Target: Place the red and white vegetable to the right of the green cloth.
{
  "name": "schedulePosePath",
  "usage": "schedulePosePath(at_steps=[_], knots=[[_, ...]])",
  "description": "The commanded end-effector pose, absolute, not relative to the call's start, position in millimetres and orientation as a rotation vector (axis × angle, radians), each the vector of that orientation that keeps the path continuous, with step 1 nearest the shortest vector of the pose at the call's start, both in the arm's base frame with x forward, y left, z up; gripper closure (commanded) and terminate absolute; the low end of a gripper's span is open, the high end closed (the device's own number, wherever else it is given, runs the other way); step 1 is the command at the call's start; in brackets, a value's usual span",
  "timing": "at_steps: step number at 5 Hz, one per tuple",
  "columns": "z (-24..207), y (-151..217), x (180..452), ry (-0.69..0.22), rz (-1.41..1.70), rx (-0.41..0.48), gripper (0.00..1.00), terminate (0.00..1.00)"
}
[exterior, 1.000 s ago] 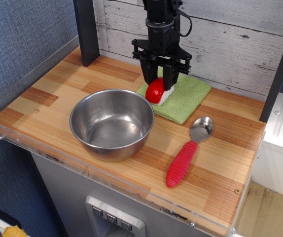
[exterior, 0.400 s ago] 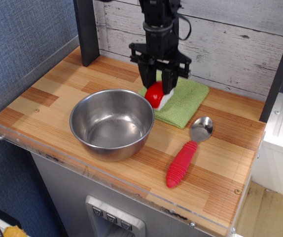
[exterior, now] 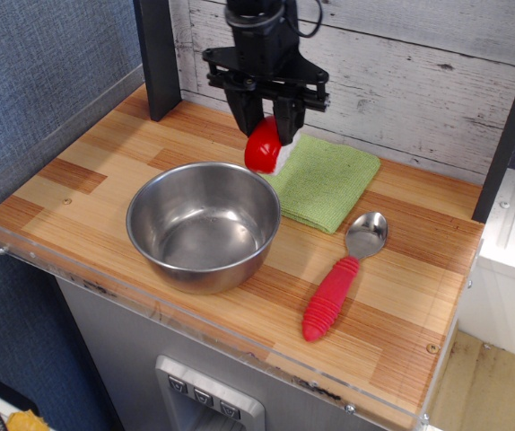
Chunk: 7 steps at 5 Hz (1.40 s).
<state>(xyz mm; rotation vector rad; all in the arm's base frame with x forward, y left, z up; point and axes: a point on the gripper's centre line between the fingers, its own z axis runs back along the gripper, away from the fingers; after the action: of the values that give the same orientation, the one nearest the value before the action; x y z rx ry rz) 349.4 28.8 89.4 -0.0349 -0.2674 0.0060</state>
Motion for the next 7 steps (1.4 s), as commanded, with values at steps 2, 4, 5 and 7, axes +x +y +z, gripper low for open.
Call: schedulePosePath(at_steps=[2,4,5,7], knots=[[108,24,352,-0.285,-0.037,-0.026,1.00,0.00],[117,-40,380,-0.251,-0.109,-0.002,1.00,0.00],[106,-55,391,-0.214,-0.091,0.004,1.00,0.00],[74,-73,394,-0.134,0.042,0.070,1.00,0.00]])
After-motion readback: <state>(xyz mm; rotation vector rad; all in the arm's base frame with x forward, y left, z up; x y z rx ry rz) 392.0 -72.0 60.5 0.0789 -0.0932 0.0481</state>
